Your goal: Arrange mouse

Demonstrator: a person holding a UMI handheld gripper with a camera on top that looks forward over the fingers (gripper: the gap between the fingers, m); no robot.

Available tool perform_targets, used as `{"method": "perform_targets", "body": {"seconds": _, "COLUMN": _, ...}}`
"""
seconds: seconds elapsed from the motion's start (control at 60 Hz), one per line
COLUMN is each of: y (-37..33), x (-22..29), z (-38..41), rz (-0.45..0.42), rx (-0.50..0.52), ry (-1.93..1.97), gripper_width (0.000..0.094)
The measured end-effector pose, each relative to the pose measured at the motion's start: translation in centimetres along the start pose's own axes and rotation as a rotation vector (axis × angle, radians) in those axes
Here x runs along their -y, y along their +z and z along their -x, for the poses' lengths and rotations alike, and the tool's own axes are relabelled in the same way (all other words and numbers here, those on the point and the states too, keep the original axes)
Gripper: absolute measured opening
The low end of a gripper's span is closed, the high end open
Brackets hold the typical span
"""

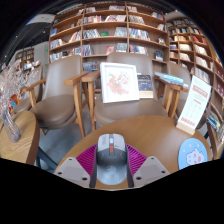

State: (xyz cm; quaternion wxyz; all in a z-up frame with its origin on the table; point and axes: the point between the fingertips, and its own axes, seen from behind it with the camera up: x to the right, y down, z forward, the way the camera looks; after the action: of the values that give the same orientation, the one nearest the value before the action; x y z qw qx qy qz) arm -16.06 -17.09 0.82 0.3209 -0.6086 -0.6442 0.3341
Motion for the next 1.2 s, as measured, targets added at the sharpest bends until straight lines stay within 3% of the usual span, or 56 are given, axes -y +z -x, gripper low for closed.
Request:
{"method": "perform_targets", "body": {"seconds": 0.133, "y": -4.0, "x": 3.2, "z": -3.2, "rz": -0.043, "rx": 0.025, "ry": 0.050, "gripper_width": 0.0425}}
{"method": "perform_targets", "body": {"seconds": 0.367, "y": -10.1, "x": 5.3, "z": -15.4, "rz": -0.084, "rx": -0.055, "ry": -0.022, "gripper_width": 0.0422}}
{"method": "perform_targets", "body": {"seconds": 0.633, "y": -9.2, "x": -0.4, "z": -27.7, "rz": -0.010, "rx": -0.134, "ry": 0.033, "gripper_width": 0.0423}}
{"method": "perform_targets", "body": {"seconds": 0.967, "y": -5.8, "x": -6.5, "z": -29.8, "rz": 0.074, "rx": -0.090, "ry": 0.072, "gripper_width": 0.0459}}
{"method": "perform_targets", "body": {"seconds": 1.1, "y": -5.6, "x": -6.8, "z": -29.8, "rz": 0.056, "rx": -0.072, "ry": 0.064, "gripper_width": 0.0540}}
{"method": "perform_targets", "body": {"seconds": 1.2, "y": -6.5, "x": -6.4, "z": -30.2, "rz": 0.053, "rx": -0.097, "ry": 0.061, "gripper_width": 0.0866}}
